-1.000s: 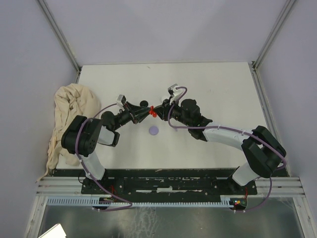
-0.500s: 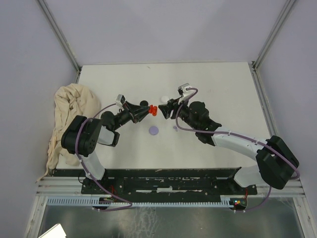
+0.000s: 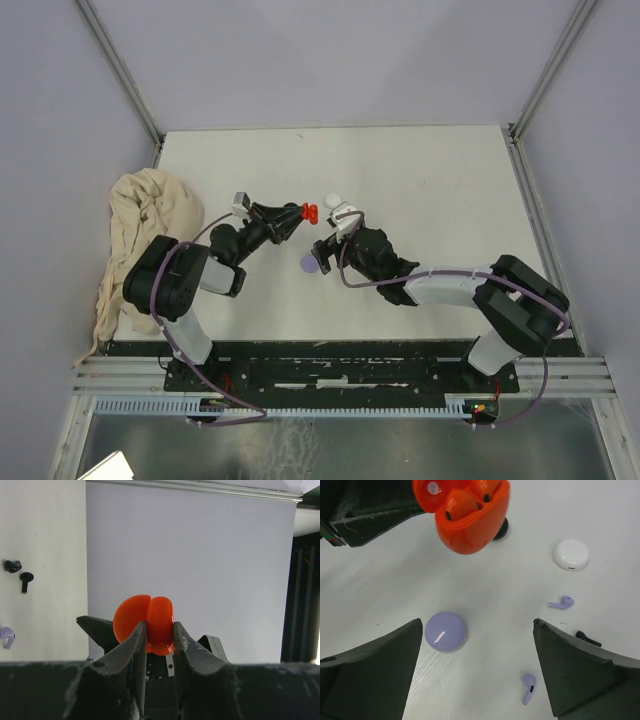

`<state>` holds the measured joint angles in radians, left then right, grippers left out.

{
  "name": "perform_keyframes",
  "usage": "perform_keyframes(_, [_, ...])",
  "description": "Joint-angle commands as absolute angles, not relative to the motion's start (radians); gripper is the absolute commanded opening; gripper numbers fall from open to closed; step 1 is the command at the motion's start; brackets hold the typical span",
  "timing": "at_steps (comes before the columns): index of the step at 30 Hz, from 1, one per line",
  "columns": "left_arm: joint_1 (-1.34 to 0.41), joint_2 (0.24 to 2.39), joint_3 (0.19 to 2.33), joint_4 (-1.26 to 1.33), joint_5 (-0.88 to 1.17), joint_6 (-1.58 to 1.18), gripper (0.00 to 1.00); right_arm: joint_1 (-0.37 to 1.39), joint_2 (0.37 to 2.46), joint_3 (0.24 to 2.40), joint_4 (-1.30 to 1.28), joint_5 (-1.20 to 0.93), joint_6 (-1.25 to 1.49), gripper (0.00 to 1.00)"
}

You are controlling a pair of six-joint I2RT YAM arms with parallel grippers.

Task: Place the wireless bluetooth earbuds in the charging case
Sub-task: Close the charging case.

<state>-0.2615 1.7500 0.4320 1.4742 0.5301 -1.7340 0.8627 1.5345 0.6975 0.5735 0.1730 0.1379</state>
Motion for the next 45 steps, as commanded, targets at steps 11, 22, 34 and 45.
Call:
perform_keyframes(11, [-0.34, 1.746, 0.41, 1.457, 0.413, -1.765, 0.03, 0.908, 1.831, 0.675, 1.254, 0.347, -0.007, 0.99])
perform_keyframes(22, [-0.34, 1.787, 0.371, 1.514, 0.454, -1.77, 0.03, 0.91, 1.849, 0.667, 1.316, 0.465, -0.082, 1.0])
perform_keyframes(34, [-0.34, 1.807, 0.362, 1.525, 0.448, -1.767, 0.03, 0.909, 1.783, 0.617, 1.302, 0.571, -0.171, 1.0])
perform_keyframes(45, [-0.336, 1.82, 0.377, 1.492, 0.456, -1.744, 0.03, 0.908, 1.723, 0.58, 1.263, 0.685, -0.163, 0.99])
